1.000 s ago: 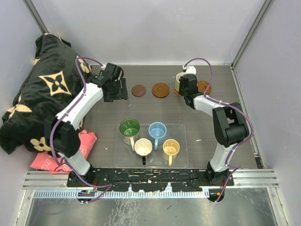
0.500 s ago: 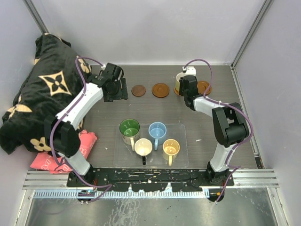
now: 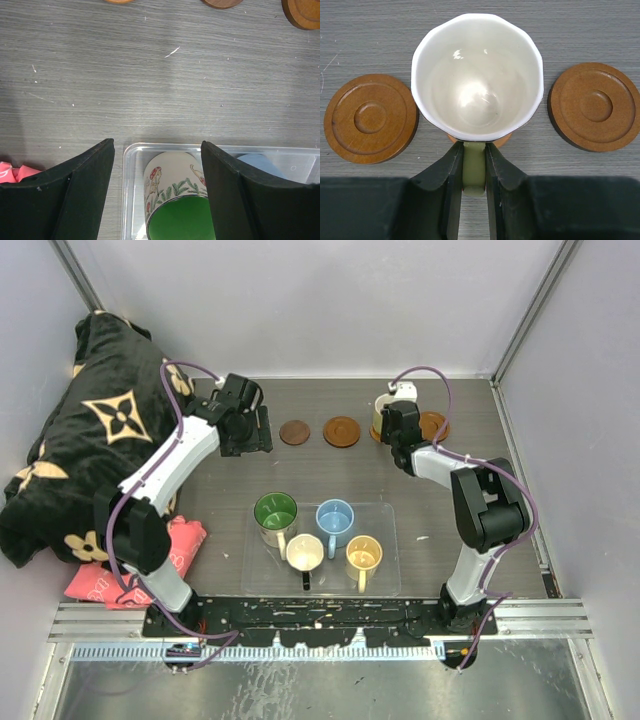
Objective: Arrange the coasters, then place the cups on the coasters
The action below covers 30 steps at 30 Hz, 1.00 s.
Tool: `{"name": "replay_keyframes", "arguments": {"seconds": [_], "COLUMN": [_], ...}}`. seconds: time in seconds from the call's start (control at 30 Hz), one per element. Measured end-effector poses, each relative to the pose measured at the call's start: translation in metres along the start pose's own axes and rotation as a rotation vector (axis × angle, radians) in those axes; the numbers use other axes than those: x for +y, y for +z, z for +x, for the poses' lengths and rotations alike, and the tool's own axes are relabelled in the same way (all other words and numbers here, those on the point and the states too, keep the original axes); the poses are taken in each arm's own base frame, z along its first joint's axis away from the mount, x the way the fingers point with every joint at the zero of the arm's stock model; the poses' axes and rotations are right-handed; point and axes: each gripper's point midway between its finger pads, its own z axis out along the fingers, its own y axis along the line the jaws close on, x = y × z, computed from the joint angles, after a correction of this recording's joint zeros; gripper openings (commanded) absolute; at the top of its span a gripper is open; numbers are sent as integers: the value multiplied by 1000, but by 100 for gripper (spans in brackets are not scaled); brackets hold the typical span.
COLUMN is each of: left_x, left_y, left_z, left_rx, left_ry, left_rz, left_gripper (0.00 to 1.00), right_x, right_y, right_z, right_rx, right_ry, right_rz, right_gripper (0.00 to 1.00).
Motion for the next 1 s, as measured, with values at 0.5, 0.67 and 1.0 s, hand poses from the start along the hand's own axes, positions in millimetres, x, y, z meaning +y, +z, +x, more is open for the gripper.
{"name": "replay_keyframes", "arguments": {"seconds": [0.5,0.67,1.0], "left_x": [0,0,0], "left_y": [0,0,1], "left_z": [0,0,1], "left_rx": [0,1,2], "left_ry": [0,0,0], "left_rz": [0,0,-1], "left_gripper": [72,72,72], "right_x": [2,4,5], "right_y": [-1,-3,-7], "right_z": [2,3,6], "right_rx": [-9,-14,-16], "right_ry": [-2,-5,-11], "right_rz": [4,6,9], "right_gripper": [1,1,1]}}
